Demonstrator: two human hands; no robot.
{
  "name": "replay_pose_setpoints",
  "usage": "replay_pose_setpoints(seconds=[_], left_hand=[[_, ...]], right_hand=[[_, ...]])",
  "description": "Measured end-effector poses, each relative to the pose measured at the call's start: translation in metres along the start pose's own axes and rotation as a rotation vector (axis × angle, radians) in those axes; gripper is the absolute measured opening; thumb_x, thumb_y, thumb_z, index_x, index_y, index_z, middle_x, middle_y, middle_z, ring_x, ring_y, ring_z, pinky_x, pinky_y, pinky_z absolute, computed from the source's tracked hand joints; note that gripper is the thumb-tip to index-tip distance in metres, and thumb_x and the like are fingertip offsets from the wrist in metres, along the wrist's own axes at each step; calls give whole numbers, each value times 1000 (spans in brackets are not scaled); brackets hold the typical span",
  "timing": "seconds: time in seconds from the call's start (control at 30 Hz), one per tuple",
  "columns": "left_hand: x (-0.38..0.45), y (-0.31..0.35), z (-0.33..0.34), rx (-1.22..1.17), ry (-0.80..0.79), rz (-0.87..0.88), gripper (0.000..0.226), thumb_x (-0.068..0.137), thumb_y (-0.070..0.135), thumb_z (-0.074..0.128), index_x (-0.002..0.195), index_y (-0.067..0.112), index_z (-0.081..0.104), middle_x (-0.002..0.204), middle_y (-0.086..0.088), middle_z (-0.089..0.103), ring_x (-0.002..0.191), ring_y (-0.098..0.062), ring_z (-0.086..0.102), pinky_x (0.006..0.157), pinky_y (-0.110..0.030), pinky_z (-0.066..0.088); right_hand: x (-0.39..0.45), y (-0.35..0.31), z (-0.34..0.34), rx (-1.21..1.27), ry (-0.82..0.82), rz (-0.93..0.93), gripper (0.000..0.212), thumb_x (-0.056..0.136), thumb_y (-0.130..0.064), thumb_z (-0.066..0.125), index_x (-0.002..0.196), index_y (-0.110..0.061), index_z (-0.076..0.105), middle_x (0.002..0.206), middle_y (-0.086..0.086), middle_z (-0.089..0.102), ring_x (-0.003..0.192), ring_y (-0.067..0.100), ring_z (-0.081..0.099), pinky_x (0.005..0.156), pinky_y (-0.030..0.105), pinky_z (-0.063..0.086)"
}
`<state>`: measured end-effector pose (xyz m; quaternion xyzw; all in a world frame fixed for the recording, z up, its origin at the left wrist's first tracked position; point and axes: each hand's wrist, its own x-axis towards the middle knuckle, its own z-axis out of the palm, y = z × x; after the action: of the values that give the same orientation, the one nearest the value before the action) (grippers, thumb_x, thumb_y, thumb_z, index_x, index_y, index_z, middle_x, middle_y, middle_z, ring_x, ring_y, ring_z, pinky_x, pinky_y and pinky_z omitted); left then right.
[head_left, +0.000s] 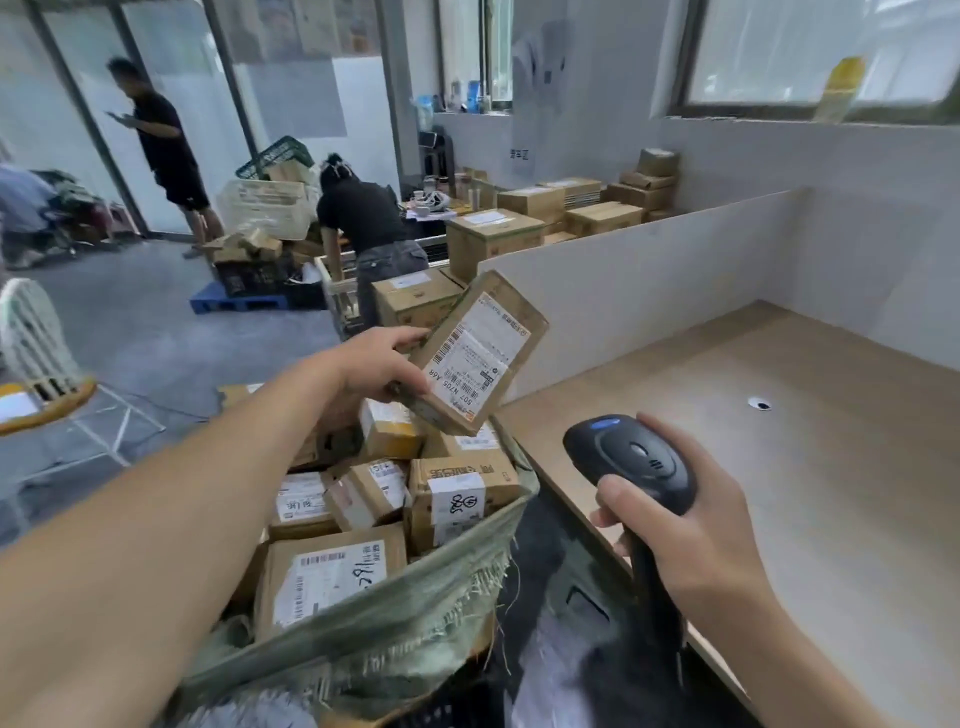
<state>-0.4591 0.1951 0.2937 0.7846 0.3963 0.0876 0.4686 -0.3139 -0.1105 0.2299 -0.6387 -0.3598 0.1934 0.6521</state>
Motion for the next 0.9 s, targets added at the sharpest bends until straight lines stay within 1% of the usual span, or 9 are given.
replay_pose_setpoints(seconds=[0.1,0.2,0.37,0.53,0.6,0.67,0.73,0.8,0.9], left_hand=[[-20,-41,-34,-58,87,-115,79,79,4,75,148,29,45,127,-9,63,108,-30,68,95,-51,57],[-43,-78,-52,-70,146,-224,67,87,2,69,141,37,47,126,-9,63,106,-30,67,86,-45,60],[-70,-129,-58,-133,274,-375,68,90,1,65,149,29,45,113,-2,62,99,-23,60,70,-36,54],[-72,-162,-55,-169,309,-479,51,92,9,66,137,29,55,112,0,63,99,-18,61,84,-44,58],[-70,-165,-55,-150,289,-502,36,95,14,64,126,29,58,109,0,63,97,-18,61,86,-46,58],[-70,-165,-60,-166,265,-521,25,97,17,62,120,25,62,114,-5,64,102,-23,63,87,-47,59],[-71,-167,-67,-238,234,-543,27,98,17,58,123,24,61,120,-9,62,108,-28,63,84,-47,59],[-72,-171,-72,-295,227,-570,30,98,16,56,127,24,58,123,-11,61,110,-31,63,81,-47,58],[-68,-179,-70,-304,239,-602,33,97,22,61,129,22,54,123,-12,63,112,-34,65,95,-56,55]], right_hand=[[8,3,26,19,-111,22,57,79,-7,83,127,-32,64,93,2,78,72,25,75,51,29,55],[14,8,48,40,-198,35,59,78,-11,85,129,-31,63,100,5,78,74,34,74,53,32,56],[16,19,66,58,-298,29,57,67,-31,83,121,-36,67,94,2,79,82,20,76,63,23,56],[17,32,75,62,-318,81,82,57,-49,85,134,-35,59,98,6,77,82,25,76,63,32,57],[18,32,77,52,-324,101,87,57,-45,95,135,-34,58,97,7,77,78,27,76,59,33,57],[21,32,76,53,-327,111,76,66,-30,91,135,-29,60,94,10,77,75,28,75,54,32,56],[25,32,77,53,-335,119,65,76,-16,88,134,-26,61,91,10,76,73,28,74,51,30,55],[28,35,81,51,-352,111,68,72,-25,90,134,-27,62,89,8,76,71,27,73,53,29,55],[29,36,93,62,-354,95,83,57,-47,84,134,-31,61,95,6,77,78,22,74,62,29,57]])
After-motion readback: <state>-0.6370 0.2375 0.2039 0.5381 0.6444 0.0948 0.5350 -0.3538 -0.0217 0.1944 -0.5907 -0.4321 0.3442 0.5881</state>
